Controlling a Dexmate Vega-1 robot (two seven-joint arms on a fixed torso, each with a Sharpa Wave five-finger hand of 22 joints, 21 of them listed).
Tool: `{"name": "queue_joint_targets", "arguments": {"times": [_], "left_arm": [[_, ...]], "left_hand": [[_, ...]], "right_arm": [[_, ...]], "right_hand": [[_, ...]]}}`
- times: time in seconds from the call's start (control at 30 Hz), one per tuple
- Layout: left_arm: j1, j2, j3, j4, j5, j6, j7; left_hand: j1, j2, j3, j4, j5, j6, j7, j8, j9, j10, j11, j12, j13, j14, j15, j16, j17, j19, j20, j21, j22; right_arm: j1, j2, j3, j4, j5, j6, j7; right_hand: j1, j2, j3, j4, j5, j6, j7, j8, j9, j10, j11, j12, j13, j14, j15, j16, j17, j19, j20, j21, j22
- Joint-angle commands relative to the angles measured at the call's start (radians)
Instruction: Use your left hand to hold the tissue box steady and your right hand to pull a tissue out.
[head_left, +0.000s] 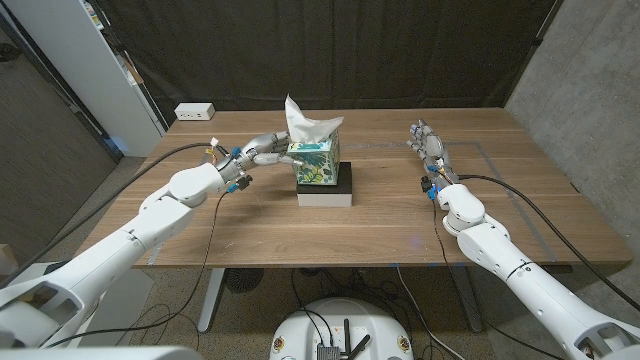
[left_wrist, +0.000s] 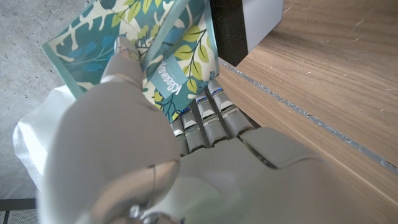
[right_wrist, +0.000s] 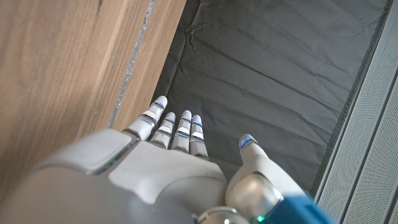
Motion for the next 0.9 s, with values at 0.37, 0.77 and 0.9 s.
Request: {"name": "queue_joint_targets", "arguments": {"times": [0.37,0.77,0.9], "left_arm": [[0.024,0.098,-0.053,-0.146,-0.016,0.106,0.015],[0.034,0.150,-0.083,-0.229,0.001,0.173,0.044],[0.038,0.160,-0.090,-0.247,0.001,0.187,0.049]], "left_hand": [[0.006,0.014,0.006,0.004,-0.006,-0.003,0.018,0.001,0.002,0.009,0.016,-0.003,0.010,0.014,-0.109,0.005,0.009,0.018,-0.022,0.002,0.001],[0.002,0.020,0.006,0.007,-0.007,-0.006,0.022,0.002,0.003,0.008,0.020,-0.006,0.014,0.010,-0.107,0.003,0.013,0.019,-0.021,-0.003,0.001],[0.000,0.023,0.007,0.008,-0.008,-0.006,0.024,0.002,0.004,0.008,0.020,-0.007,0.016,0.010,-0.107,0.003,0.014,0.020,-0.020,-0.005,0.001]], "right_arm": [[0.008,0.003,-0.002,0.027,0.015,0.007,0.022],[0.034,0.013,-0.009,0.068,0.024,0.013,0.047],[0.041,0.015,-0.011,0.077,0.027,0.015,0.054]], "right_hand": [[-0.010,0.021,0.004,-0.009,0.002,0.007,0.001,0.003,0.004,0.008,0.001,-0.001,0.005,0.008,-0.008,0.005,0.002,0.006,0.001,-0.001,0.005],[-0.010,0.022,0.004,-0.012,0.002,0.008,0.000,0.004,0.004,0.006,0.001,-0.002,0.005,0.007,-0.008,0.006,0.003,0.006,0.000,-0.001,0.005],[-0.011,0.022,0.004,-0.013,0.002,0.007,0.001,0.004,0.004,0.005,0.002,-0.002,0.005,0.006,-0.007,0.006,0.003,0.005,0.000,-0.001,0.005]]}}
